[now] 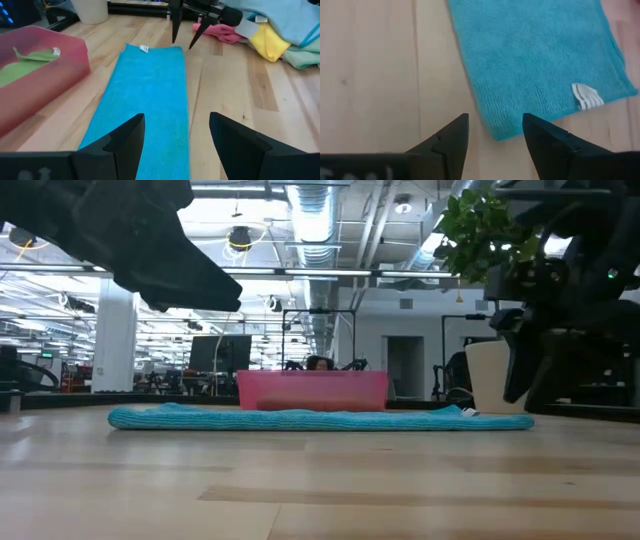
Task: Fold microfiber towels
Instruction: Fold the blue microfiber cloth
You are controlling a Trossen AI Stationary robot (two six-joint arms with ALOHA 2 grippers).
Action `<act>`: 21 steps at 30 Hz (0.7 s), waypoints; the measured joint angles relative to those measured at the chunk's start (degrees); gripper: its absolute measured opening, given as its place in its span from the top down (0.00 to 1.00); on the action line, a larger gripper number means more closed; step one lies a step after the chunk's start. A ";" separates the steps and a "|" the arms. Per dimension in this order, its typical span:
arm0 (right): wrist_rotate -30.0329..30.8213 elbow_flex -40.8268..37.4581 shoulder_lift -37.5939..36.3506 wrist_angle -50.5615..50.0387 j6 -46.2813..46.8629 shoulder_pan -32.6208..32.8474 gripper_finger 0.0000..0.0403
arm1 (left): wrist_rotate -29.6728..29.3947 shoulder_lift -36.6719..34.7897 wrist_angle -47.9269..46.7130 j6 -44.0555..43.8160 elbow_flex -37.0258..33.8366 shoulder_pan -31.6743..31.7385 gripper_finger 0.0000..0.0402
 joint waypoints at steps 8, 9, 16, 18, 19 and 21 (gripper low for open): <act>0.12 0.15 5.49 2.05 -1.92 -0.12 0.48 | 0.52 0.00 -0.27 -0.84 0.00 -0.02 0.46; 0.43 0.27 6.39 2.07 -1.87 -0.08 0.48 | 0.82 0.00 -0.34 -0.84 0.00 0.00 0.46; 0.46 0.33 6.98 2.39 -0.44 -0.12 0.55 | 1.67 0.00 -0.39 -0.82 0.00 -0.02 0.46; -0.04 0.26 6.01 1.47 -0.31 -0.14 0.62 | 1.67 0.00 -0.53 -0.80 0.00 -0.02 0.46; -0.12 0.13 5.43 0.62 -0.32 -0.12 0.65 | 1.67 0.00 -0.64 -0.79 0.00 -0.02 0.46; -0.45 0.02 4.87 -0.55 -0.33 -0.14 0.71 | 1.67 0.00 -0.65 -0.77 0.00 -0.02 0.46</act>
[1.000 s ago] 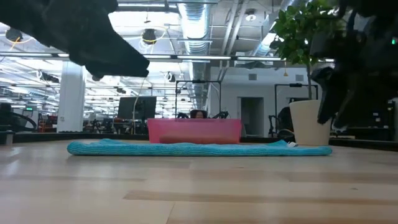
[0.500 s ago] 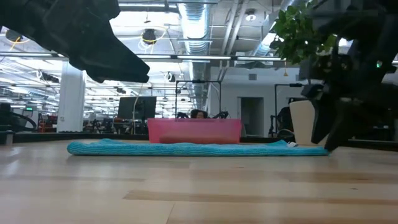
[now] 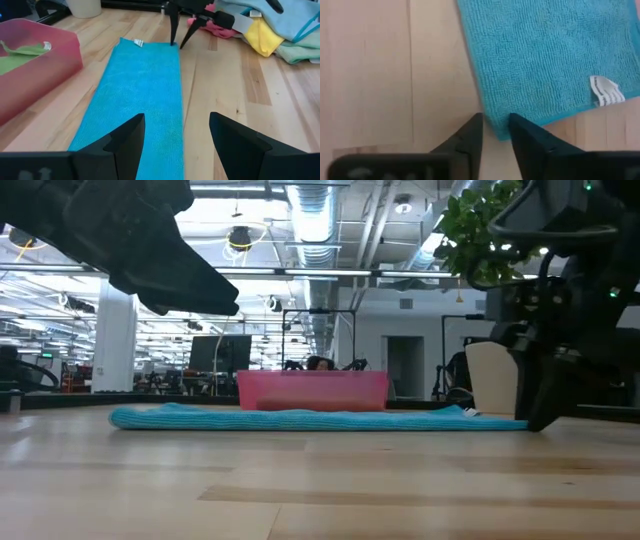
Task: Fold microfiber towels
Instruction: Fold the blue microfiber cloth
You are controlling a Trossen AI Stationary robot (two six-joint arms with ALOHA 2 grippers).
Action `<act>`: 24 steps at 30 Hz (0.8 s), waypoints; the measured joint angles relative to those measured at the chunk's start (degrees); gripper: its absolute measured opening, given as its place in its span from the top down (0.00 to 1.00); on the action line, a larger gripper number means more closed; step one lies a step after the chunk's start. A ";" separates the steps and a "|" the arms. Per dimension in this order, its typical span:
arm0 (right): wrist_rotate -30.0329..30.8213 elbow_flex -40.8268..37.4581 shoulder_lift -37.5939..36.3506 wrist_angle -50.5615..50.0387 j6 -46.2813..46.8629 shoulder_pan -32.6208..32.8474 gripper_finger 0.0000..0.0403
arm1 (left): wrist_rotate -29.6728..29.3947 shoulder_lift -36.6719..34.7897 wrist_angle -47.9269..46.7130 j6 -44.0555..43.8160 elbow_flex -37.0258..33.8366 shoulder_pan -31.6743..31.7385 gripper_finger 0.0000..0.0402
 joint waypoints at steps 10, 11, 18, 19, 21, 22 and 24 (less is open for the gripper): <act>-0.39 -0.01 -0.04 -0.01 -0.02 -0.34 0.78 | 1.05 0.00 -1.22 -0.50 0.00 0.00 0.46; -0.41 -0.02 -0.16 0.00 0.04 -0.36 0.77 | 1.05 0.00 -1.62 -0.52 0.00 0.00 0.46; -1.05 1.05 -4.63 -2.95 2.96 -0.41 0.61 | 1.05 0.04 -1.78 -0.55 0.00 0.00 0.46; -0.69 1.11 -5.56 -2.66 2.98 -0.40 0.59 | 1.08 0.04 -1.81 -0.55 0.00 0.00 0.46; 0.02 1.11 -6.80 -2.88 2.75 -0.43 0.56 | 1.46 0.04 -1.81 -0.55 0.00 0.00 0.46; 0.07 1.11 -7.05 -2.79 2.48 -0.54 0.56 | 1.82 0.04 -1.86 -0.57 0.00 0.00 0.46; 0.09 0.78 -7.14 -2.05 1.73 -0.83 0.55 | 2.60 0.04 -2.17 -0.59 0.00 0.00 0.46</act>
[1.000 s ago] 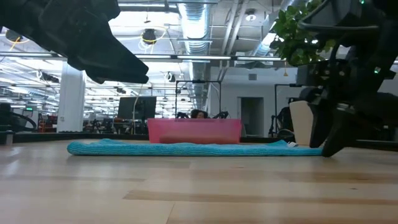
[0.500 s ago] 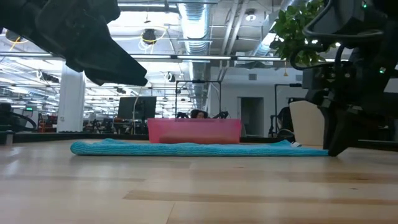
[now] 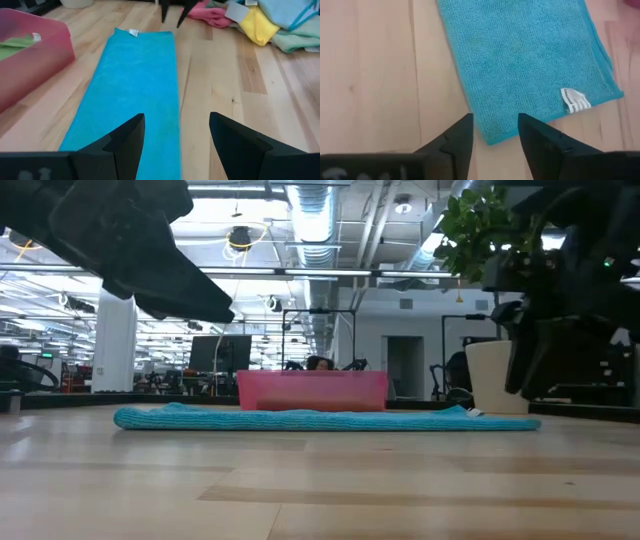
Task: Fold microfiber towels
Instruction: Fold the blue microfiber cloth
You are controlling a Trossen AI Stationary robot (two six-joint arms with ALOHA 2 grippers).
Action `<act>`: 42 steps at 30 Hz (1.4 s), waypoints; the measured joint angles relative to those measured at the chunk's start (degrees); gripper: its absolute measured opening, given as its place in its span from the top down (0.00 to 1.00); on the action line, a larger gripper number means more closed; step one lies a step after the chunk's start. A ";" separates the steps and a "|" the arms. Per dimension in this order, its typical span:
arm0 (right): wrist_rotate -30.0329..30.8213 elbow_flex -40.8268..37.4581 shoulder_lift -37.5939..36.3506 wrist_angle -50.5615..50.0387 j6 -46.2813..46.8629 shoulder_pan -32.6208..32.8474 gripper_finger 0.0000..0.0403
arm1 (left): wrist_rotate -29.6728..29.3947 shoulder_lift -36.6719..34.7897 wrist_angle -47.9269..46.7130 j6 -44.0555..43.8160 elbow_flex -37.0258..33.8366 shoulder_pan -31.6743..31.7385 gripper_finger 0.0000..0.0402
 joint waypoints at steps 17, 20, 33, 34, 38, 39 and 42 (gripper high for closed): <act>-1.49 -4.04 6.31 7.88 1.33 -0.14 0.65 | -0.13 0.57 -3.13 -1.36 -0.04 0.13 0.46; -2.04 -4.04 6.36 7.99 1.33 -0.14 0.77 | -0.15 0.57 -4.19 -1.44 -0.04 0.16 0.46; 2.67 3.43 3.54 -0.54 -1.56 -0.27 0.91 | -0.19 0.59 -6.58 -2.54 -0.04 0.15 0.46; 2.96 4.09 3.36 -1.51 -2.60 -0.29 0.92 | -0.17 0.59 -6.55 -2.54 -0.04 0.15 0.46; 3.20 8.08 3.15 0.32 -7.96 -0.48 0.96 | -0.15 0.59 -6.46 -2.56 -0.04 0.15 0.46; 3.15 8.81 3.36 0.77 -9.17 -0.59 0.97 | -0.15 0.59 -6.42 -2.56 -0.03 0.15 0.46; 3.20 10.38 3.89 5.11 -12.14 -1.11 0.97 | -0.19 0.59 -6.40 -2.57 -0.02 0.13 0.46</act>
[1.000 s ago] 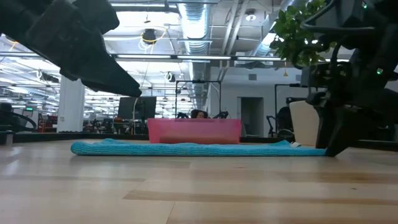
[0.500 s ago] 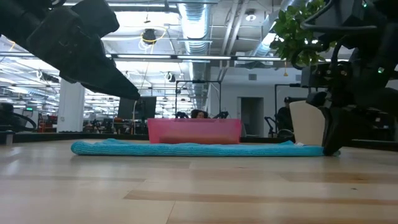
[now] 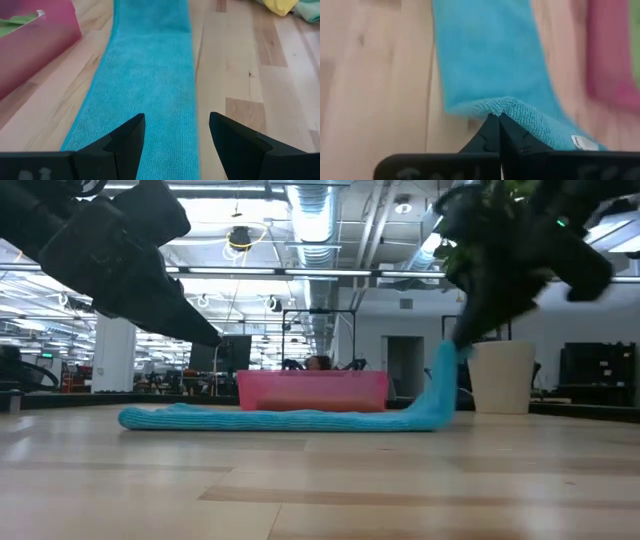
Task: Fold microfiber towels
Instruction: Fold the blue microfiber cloth
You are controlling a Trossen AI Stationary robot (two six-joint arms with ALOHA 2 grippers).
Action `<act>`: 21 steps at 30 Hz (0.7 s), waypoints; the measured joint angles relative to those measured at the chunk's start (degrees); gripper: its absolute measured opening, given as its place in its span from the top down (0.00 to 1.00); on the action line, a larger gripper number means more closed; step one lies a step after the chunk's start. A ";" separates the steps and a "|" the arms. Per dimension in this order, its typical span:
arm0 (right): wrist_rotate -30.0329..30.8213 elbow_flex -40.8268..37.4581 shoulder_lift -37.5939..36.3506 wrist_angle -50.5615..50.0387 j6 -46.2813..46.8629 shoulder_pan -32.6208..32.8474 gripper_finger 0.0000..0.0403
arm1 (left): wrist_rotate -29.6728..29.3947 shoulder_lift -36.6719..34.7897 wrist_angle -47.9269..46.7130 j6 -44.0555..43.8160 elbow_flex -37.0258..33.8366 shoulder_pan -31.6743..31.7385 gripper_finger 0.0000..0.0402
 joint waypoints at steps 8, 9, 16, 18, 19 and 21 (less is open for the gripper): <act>-0.24 0.10 -0.04 9.33 -3.91 -2.20 0.91 | 0.00 0.00 0.31 0.01 0.00 -0.04 0.46; -0.32 0.10 0.13 10.33 -4.32 -2.43 0.91 | 0.00 0.00 0.25 -0.01 0.00 -0.06 0.46; -4.32 0.19 5.93 15.34 -6.18 -2.94 0.92 | -0.04 0.00 0.28 -0.03 0.00 -0.04 0.46; -4.13 0.21 7.42 16.42 -6.62 -2.93 0.92 | -0.04 0.00 0.31 -0.02 0.00 -0.04 0.46; -4.07 0.41 7.79 16.52 -6.62 -2.94 0.92 | -0.05 0.00 0.34 -0.01 0.00 -0.04 0.46; -4.17 0.85 8.47 17.26 -6.60 -2.94 0.92 | -0.04 0.00 0.37 -0.06 0.00 -0.04 0.46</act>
